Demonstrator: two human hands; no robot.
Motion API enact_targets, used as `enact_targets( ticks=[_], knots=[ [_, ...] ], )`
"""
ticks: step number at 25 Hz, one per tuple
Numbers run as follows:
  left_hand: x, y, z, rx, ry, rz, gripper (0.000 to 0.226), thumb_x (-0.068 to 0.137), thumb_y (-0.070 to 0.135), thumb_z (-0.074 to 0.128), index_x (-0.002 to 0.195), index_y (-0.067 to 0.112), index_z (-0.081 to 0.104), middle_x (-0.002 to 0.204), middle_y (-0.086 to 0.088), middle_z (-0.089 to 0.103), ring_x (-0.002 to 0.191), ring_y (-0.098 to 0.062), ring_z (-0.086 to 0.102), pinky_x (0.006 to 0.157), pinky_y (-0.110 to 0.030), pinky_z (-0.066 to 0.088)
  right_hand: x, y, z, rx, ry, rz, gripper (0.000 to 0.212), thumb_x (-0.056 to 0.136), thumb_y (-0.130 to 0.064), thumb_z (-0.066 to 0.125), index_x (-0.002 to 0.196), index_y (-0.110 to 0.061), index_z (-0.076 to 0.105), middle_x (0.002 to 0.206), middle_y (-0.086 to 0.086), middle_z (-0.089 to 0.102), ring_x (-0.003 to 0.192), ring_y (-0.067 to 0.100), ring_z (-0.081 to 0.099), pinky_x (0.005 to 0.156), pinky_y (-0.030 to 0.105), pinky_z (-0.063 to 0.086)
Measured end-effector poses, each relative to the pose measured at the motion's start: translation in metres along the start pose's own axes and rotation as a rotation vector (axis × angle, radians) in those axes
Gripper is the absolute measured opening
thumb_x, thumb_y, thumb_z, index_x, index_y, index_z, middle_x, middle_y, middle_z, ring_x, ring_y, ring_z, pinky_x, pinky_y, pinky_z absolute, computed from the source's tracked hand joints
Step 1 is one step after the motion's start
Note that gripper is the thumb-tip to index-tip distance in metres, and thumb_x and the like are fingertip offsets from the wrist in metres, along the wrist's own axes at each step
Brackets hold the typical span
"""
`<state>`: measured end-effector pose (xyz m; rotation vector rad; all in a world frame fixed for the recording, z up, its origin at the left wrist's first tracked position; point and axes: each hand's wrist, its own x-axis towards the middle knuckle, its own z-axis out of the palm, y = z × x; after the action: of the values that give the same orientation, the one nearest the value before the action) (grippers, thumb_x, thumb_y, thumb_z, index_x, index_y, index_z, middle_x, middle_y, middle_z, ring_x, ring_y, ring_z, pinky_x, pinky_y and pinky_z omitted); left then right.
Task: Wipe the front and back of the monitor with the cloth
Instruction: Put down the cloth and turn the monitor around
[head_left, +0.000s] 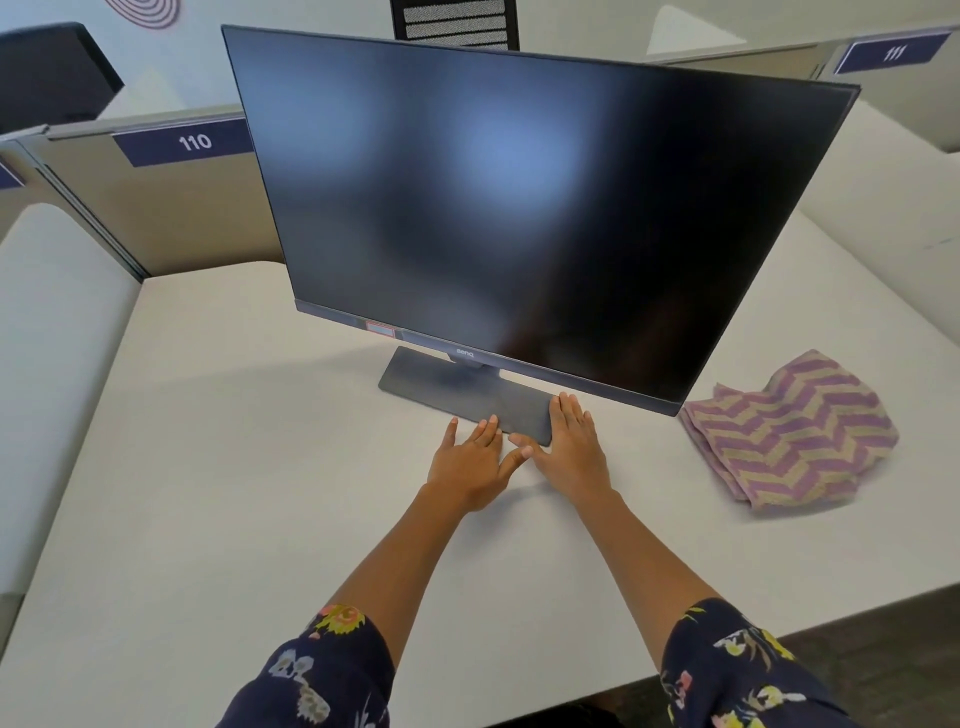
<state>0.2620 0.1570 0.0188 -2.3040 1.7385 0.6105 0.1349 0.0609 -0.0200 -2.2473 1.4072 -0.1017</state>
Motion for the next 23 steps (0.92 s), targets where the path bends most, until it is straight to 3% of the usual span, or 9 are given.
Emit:
enact_targets(
  ticks=[11, 18, 20, 23],
  knots=[
    [-0.008, -0.01, -0.004, 0.066, -0.013, -0.011, 0.072, 0.096, 0.06, 0.003, 0.156, 0.019, 0.006, 0.164, -0.002, 0.0, 0.15, -0.019, -0.001, 0.12, -0.049, -0.007, -0.008, -0.011, 0.007, -0.051, 0.014, -0.01, 0.09, 0.088, -0.067, 0.044, 0.156, -0.021, 0.008, 0.165, 0.002, 0.006, 0.151, 0.028, 0.011, 0.121, 0.04, 0.01],
    [-0.015, 0.006, -0.006, -0.127, 0.044, -0.101, 0.074, 0.097, 0.061, 0.012, 0.156, 0.017, 0.003, 0.164, -0.002, -0.003, 0.15, -0.021, -0.004, 0.119, -0.047, -0.005, -0.044, 0.02, -0.002, 0.065, 0.03, 0.007, 0.069, 0.101, -0.051, 0.029, 0.156, -0.02, 0.001, 0.165, 0.0, -0.004, 0.152, 0.019, 0.0, 0.119, 0.031, -0.006],
    [-0.018, 0.027, -0.015, -0.213, 0.094, -0.104, 0.072, 0.098, 0.059, 0.016, 0.156, 0.017, 0.007, 0.164, -0.003, 0.0, 0.15, -0.023, 0.0, 0.121, -0.047, -0.001, -0.055, 0.031, -0.011, 0.191, 0.065, 0.075, 0.064, 0.103, -0.045, 0.032, 0.157, -0.02, 0.008, 0.165, -0.001, 0.002, 0.152, 0.021, 0.004, 0.12, 0.032, 0.0],
    [-0.017, 0.066, -0.028, -0.471, 0.154, -0.13, 0.066, 0.1, 0.055, 0.023, 0.154, 0.018, 0.016, 0.163, -0.004, 0.01, 0.15, -0.026, 0.01, 0.121, -0.048, 0.008, -0.06, 0.045, -0.033, 0.447, 0.162, 0.191, 0.053, 0.103, -0.036, 0.041, 0.152, -0.019, 0.03, 0.161, 0.003, 0.025, 0.148, 0.028, 0.024, 0.119, 0.041, 0.021]
  ],
)
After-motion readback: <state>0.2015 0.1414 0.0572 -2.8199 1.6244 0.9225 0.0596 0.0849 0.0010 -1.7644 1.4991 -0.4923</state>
